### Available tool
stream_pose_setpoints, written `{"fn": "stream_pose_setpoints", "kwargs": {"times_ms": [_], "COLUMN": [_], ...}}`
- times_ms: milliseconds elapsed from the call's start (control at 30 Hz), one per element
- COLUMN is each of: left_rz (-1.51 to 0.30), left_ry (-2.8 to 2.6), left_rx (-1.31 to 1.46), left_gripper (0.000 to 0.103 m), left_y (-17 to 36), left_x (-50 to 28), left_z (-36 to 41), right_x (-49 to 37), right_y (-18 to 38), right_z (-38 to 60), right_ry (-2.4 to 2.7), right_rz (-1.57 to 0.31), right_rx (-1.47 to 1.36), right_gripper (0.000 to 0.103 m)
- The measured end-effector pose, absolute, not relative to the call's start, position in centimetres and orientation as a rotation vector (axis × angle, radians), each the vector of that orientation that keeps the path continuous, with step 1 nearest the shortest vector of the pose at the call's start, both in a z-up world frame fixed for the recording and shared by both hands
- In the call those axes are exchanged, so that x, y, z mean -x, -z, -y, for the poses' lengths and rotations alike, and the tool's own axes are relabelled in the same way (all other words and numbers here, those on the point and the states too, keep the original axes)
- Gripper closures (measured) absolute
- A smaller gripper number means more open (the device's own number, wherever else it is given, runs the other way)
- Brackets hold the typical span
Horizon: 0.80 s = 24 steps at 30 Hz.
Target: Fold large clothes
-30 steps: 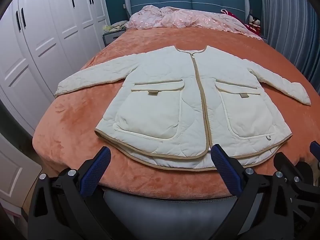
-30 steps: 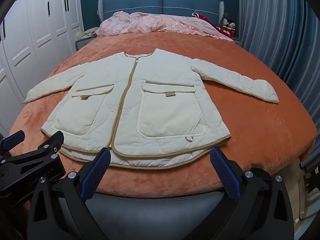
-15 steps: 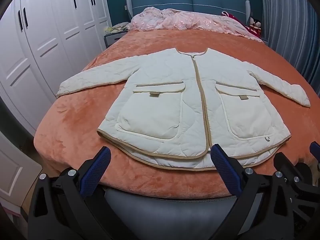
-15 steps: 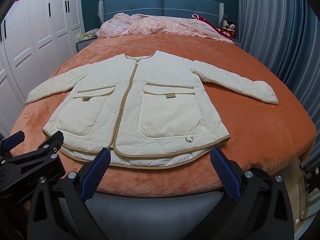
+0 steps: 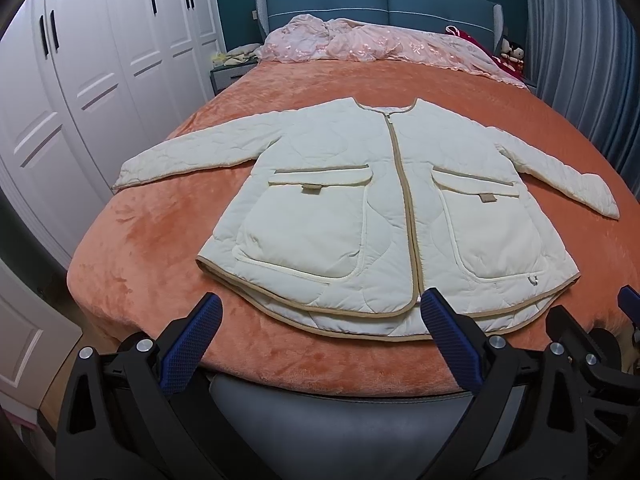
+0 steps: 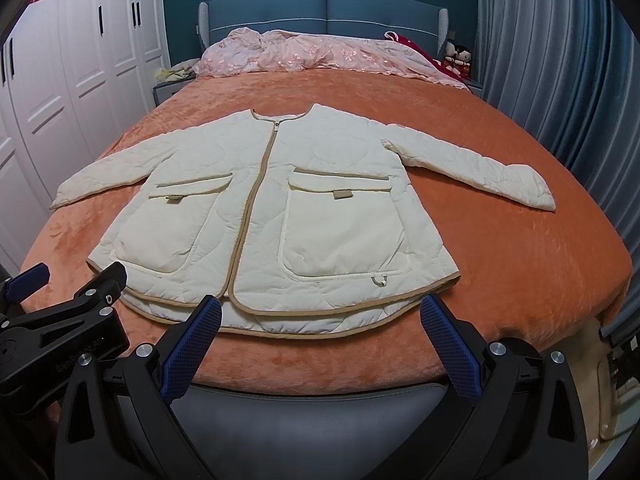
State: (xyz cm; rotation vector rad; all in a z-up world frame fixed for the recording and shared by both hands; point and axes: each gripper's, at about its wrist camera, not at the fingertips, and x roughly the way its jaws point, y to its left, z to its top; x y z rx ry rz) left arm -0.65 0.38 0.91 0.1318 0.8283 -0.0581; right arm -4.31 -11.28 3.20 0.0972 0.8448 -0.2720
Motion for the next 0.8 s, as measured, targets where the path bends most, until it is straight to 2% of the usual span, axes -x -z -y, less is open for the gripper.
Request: {"fn": "stream_pose_setpoints", "kwargs": {"times_ms": [800], "left_rz": [-0.824], "left_ry": [0.055], "left_rx": [-0.121], "left_gripper": [0.006], "left_y": [-1.32], "left_x": [0.92], "left_z": [-0.70], "right_x": [4.40], "right_y": [-3.55], "right_z": [11.08], "right_ry": [0.270], "right_rz": [-0.837], "right_rx": [-0.088], "right_gripper": [0.005]}}
